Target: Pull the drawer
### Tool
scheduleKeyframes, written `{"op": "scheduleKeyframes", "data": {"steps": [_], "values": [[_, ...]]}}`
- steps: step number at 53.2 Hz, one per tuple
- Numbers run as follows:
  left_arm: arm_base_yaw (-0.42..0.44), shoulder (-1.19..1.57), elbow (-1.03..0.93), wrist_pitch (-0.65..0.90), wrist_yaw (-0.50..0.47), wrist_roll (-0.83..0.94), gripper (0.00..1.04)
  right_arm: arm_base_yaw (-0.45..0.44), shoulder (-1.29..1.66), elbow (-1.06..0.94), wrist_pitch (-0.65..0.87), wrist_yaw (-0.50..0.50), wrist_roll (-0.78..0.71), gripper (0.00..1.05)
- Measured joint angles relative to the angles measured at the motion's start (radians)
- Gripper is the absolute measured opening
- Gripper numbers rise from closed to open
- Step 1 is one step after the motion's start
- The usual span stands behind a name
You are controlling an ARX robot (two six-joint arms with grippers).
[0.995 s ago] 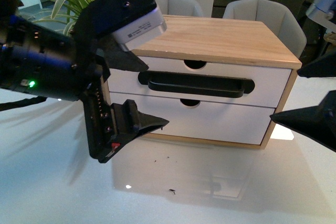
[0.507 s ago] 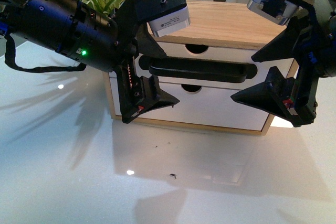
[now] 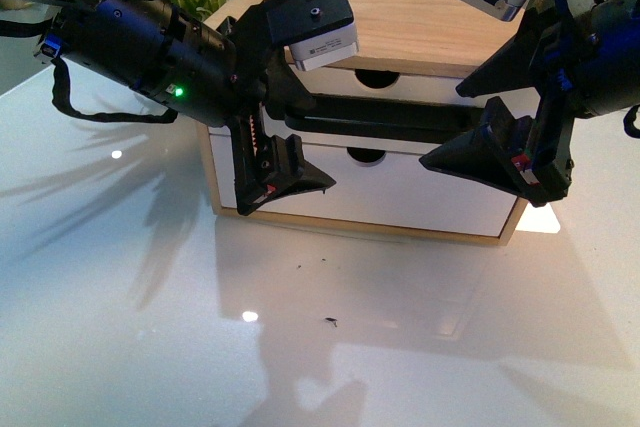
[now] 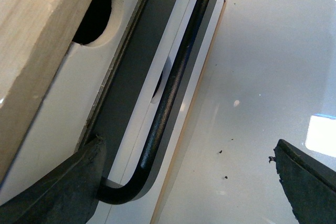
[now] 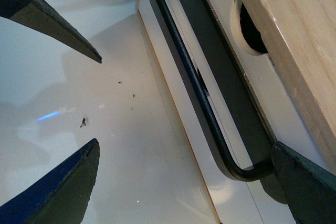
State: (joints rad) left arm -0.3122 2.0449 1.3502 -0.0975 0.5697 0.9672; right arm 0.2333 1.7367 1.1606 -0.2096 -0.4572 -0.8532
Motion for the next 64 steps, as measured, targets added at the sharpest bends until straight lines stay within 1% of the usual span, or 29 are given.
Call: {"op": "scheduleKeyframes", "data": {"steps": [22,35,45,57,64], "values": [[-0.002,0.018,0.009,-0.002,0.006,0.031,0.97,0.019,0.063,0.028,0.006,0.008,-0.002,0.96],[-0.003,0.018,0.009,0.005,0.004,0.034,0.97,0.024,0.124,0.040,0.035,0.036,-0.012,0.96],[-0.008,0.019,0.009,0.002,-0.001,0.038,0.97,0.032,0.134,0.048,0.011,0.039,-0.034,0.96],[-0.018,-0.006,0.015,-0.163,-0.013,0.171,0.97,0.034,0.109,0.050,-0.120,0.015,-0.132,0.96],[-0.021,-0.043,-0.026,-0.191,-0.005,0.218,0.97,0.034,0.069,0.010,-0.147,-0.008,-0.152,0.96]]}}
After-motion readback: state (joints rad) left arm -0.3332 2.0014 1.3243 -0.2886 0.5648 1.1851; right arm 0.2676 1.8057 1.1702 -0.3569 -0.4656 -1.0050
